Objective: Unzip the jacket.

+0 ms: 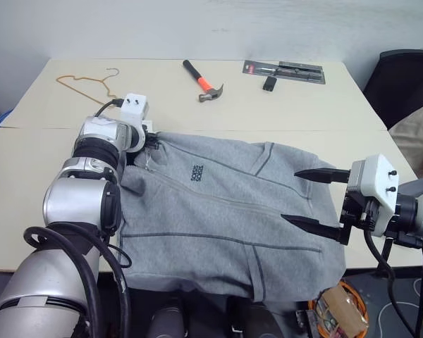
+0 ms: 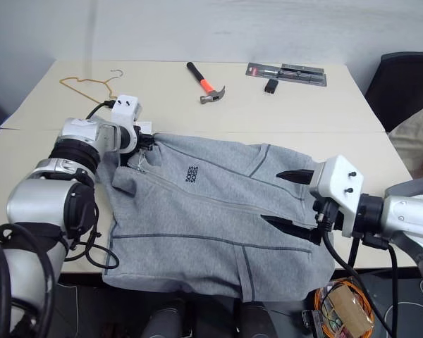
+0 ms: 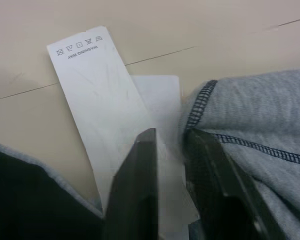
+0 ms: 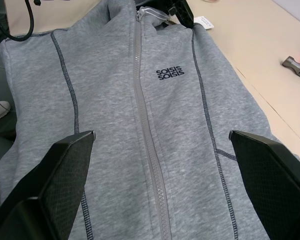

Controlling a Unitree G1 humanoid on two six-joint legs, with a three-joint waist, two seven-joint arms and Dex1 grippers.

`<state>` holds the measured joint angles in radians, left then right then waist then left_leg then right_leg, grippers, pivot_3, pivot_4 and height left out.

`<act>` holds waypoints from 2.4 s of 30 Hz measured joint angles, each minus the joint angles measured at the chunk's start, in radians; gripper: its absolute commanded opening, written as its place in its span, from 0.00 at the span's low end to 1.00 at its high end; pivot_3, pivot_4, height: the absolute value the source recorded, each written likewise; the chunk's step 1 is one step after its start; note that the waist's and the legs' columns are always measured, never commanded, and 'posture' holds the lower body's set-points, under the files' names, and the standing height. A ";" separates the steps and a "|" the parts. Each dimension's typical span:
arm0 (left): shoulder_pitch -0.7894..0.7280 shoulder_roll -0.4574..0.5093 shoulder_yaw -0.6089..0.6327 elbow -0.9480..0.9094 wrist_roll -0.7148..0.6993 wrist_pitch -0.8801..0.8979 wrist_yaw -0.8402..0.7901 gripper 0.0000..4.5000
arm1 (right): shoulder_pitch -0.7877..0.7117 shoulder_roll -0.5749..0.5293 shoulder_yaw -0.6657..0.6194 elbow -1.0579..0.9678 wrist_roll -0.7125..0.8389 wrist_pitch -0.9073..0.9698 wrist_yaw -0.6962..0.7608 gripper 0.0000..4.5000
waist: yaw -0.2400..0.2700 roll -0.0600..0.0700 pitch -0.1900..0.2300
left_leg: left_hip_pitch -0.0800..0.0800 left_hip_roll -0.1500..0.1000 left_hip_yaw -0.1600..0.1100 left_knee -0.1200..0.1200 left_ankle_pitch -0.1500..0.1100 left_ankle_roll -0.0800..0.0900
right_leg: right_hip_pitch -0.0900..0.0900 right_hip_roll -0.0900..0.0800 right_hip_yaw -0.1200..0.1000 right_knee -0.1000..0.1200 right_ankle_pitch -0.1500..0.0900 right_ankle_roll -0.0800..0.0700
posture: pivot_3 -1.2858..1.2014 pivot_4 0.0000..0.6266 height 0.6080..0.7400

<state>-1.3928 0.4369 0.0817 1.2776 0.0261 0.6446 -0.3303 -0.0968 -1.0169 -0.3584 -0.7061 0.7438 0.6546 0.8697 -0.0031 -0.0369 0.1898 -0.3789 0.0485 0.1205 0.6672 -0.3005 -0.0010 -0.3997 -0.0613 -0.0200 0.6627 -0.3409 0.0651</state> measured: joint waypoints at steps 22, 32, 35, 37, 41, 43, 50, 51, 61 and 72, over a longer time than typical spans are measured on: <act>0.009 0.013 0.223 0.069 -0.112 -0.037 0.272 0.81 | -0.010 0.027 0.071 -0.006 -0.033 -0.024 -0.019 1.00 | 0.004 0.000 0.000 | -0.001 0.000 0.000 0.001 0.000 0.000 | 0.000 -0.001 -0.001 0.000 0.000 0.000 | 0.52 0.24 1.00; 0.035 -0.009 0.214 0.071 -0.098 -0.041 0.276 0.81 | 0.023 0.027 0.066 -0.040 -0.012 -0.018 -0.048 1.00 | 0.003 -0.001 0.000 | -0.001 -0.001 0.000 0.001 0.000 0.000 | 0.000 0.000 -0.001 0.000 0.000 0.001 | 0.52 0.24 1.00; 0.036 -0.030 0.214 0.071 -0.098 -0.041 0.276 0.72 | 0.023 0.027 0.059 -0.040 -0.004 -0.016 -0.055 1.00 | 0.003 -0.001 0.000 | -0.001 -0.001 0.000 0.001 0.000 0.000 | 0.000 0.000 -0.001 0.000 0.000 0.001 | 0.52 0.24 1.00; 0.037 -0.037 0.214 0.071 -0.098 -0.041 0.276 0.62 | 0.023 0.027 0.044 -0.041 0.004 -0.015 -0.059 1.00 | 0.004 -0.001 0.000 | -0.001 -0.001 0.000 0.001 0.000 0.000 | 0.000 0.000 -0.001 0.000 0.000 0.001 | 0.52 0.24 1.00; 0.037 -0.037 0.215 0.071 -0.099 -0.038 0.276 0.36 | 0.023 0.027 0.036 -0.041 0.010 -0.010 -0.065 1.00 | 0.004 -0.001 0.000 | -0.001 -0.001 0.000 0.001 0.000 0.000 | 0.000 0.000 -0.001 0.000 0.000 0.001 | 0.52 0.24 1.00; 0.037 -0.037 0.216 0.071 -0.099 -0.034 0.277 0.22 | 0.023 0.027 0.036 -0.041 0.014 -0.003 -0.068 1.00 | 0.004 -0.001 0.000 | -0.001 -0.001 0.000 0.001 0.000 0.000 | 0.000 0.000 -0.001 0.000 0.000 0.001 | 0.52 0.24 1.00; 0.037 -0.037 0.223 0.071 -0.100 -0.033 0.283 0.01 | 0.018 0.027 0.036 -0.041 0.015 0.002 -0.069 1.00 | 0.004 -0.001 0.000 | -0.001 -0.001 0.000 0.001 0.000 0.000 | 0.000 0.000 -0.001 0.000 0.000 0.001 | 0.52 0.24 1.00; 0.037 -0.037 0.223 0.071 -0.100 -0.033 0.283 0.01 | 0.013 0.027 0.036 -0.041 0.015 0.002 -0.070 1.00 | 0.004 -0.001 0.000 | -0.001 -0.001 0.000 0.001 0.000 0.000 | 0.000 0.000 -0.001 0.000 0.000 0.001 | 0.52 0.24 1.00; -0.027 -0.057 0.101 0.069 -0.032 0.019 0.139 0.27 | -0.032 0.005 0.036 -0.028 0.025 0.004 -0.031 1.00 | 0.008 -0.001 0.000 | -0.001 -0.002 0.000 0.001 0.000 0.000 | 0.000 0.000 -0.004 0.000 0.001 0.001 | 0.52 0.24 1.00; -0.001 -0.101 0.015 0.066 0.033 -0.016 0.136 0.55 | -0.094 -0.021 0.037 0.005 0.048 0.025 0.014 1.00 | 0.001 -0.001 0.000 | -0.001 0.000 0.001 0.000 0.000 -0.001 | -0.002 0.000 -0.001 0.000 0.001 0.001 | 0.52 0.24 1.00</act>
<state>-1.3940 0.3363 0.0970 1.3435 0.0595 0.6288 -0.1946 -0.1903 -1.0380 -0.3215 -0.7010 0.7915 0.6796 0.8834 -0.0023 -0.0375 0.1900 -0.3800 0.0482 0.1213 0.6674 -0.3002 -0.0016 -0.4013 -0.0613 -0.0208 0.6628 -0.3402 0.0664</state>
